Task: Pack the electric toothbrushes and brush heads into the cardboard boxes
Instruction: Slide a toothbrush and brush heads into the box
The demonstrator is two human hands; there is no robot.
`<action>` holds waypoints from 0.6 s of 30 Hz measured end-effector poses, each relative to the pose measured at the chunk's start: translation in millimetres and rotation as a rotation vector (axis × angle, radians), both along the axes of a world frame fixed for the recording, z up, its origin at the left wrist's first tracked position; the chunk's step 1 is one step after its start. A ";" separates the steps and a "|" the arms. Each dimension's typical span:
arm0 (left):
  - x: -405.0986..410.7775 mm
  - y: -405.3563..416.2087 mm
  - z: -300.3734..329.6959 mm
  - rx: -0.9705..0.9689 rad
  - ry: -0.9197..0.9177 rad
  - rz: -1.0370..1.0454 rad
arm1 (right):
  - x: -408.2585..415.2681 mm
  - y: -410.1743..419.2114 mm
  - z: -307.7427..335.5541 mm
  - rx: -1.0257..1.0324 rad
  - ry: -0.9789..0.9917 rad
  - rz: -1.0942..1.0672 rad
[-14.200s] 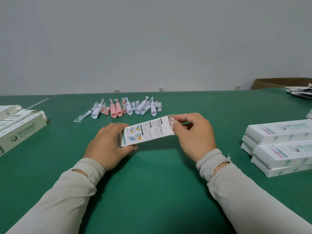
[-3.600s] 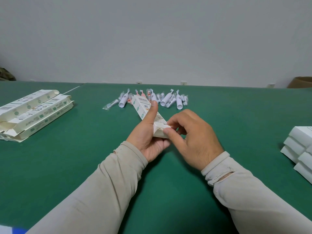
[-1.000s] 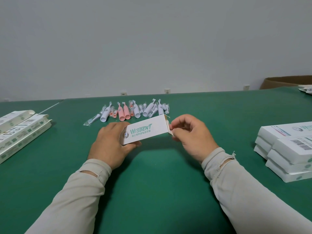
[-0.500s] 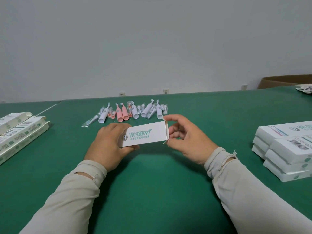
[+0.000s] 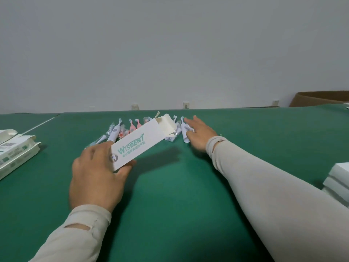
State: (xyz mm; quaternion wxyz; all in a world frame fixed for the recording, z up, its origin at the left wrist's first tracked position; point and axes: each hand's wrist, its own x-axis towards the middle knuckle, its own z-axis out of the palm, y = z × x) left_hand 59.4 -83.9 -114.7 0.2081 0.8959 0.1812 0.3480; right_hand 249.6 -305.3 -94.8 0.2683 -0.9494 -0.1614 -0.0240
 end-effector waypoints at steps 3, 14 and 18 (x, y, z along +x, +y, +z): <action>0.7 2.9 -0.7 -0.025 0.022 0.025 | 19.8 13.9 -7.0 -0.182 0.016 0.025; 2.9 4.8 -1.5 -0.030 0.066 -0.002 | 25.3 19.8 -8.7 -0.398 -0.093 -0.255; 5.0 4.6 -0.9 -0.015 0.085 -0.019 | 14.6 11.1 -9.2 -0.394 -0.118 -0.326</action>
